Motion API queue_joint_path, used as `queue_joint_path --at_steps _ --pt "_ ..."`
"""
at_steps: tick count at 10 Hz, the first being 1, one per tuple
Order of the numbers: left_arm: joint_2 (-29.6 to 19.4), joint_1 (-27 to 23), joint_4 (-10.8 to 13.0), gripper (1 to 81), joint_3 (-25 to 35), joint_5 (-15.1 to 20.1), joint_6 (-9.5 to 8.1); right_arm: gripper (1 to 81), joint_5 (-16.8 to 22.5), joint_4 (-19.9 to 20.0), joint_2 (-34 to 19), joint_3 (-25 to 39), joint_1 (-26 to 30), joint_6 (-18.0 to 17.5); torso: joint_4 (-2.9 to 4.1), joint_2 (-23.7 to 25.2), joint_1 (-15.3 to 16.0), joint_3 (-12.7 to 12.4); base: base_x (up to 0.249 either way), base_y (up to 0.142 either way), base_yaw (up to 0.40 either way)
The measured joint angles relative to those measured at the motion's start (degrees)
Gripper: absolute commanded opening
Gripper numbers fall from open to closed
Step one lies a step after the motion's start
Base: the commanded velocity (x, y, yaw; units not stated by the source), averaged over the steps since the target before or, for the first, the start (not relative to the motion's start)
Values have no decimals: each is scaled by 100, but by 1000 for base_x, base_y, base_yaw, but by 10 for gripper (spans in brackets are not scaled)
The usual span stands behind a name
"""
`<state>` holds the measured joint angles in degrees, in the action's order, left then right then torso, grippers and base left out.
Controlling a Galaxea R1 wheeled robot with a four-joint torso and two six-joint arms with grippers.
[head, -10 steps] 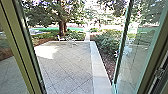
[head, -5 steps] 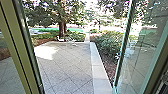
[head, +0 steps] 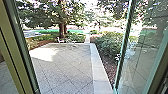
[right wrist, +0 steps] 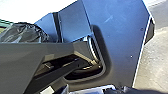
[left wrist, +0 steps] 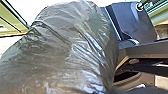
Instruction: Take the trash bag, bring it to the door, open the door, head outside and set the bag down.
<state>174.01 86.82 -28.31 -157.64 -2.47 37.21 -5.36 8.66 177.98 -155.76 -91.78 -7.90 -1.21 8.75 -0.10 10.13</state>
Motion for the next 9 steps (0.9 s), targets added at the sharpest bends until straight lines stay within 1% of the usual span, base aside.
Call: queue_joint_path --at_steps 3,4,6,8,9 --pt "-102 -35 0 10 -44 -33 0 811 2 -37 -20 0 6 62 0 -2 10 0 93 0 0" --pt "-101 -24 0 10 -39 -28 2 811 -20 -17 0 0 2 -9 0 0 7 0 92 0 0" --pt "-46 50 0 10 -30 11 2 811 30 -39 -34 0 -72 49 0 7 5 -2 91 0 0" --pt "-38 -59 0 10 -39 -39 0 811 -11 -37 -22 0 2 62 0 2 10 0 91 0 0" --pt "-35 22 0 10 -39 -33 0 811 2 -39 -28 0 -61 60 0 11 0 -5 91 0 0"
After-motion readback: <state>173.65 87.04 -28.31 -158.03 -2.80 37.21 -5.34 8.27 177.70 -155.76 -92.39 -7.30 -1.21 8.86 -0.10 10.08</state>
